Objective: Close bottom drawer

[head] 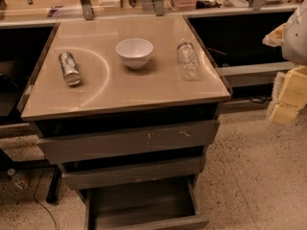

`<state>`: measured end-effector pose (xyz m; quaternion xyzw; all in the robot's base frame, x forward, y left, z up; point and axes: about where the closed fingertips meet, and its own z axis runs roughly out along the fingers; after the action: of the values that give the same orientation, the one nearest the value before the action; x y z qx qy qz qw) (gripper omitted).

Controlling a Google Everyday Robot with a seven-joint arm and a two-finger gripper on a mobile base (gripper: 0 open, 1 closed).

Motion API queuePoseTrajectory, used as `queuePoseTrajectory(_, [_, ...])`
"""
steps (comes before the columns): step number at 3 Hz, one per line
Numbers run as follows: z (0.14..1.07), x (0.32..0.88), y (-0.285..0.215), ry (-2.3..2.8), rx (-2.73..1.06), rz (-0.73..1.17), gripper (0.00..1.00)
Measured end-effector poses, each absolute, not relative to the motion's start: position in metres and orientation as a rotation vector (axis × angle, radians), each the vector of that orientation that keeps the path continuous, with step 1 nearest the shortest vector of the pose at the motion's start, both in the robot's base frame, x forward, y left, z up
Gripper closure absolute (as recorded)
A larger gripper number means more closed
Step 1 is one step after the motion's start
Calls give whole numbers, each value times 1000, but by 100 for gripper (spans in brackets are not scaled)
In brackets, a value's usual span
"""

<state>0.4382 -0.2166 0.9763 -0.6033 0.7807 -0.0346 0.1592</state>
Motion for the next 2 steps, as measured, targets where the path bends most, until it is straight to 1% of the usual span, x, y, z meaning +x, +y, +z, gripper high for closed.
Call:
queuePoseTrajectory(1, [976, 438, -217, 2231, -1724, -99, 0])
queuePoseTrajectory(2, [976, 438, -217, 2231, -1724, -99, 15])
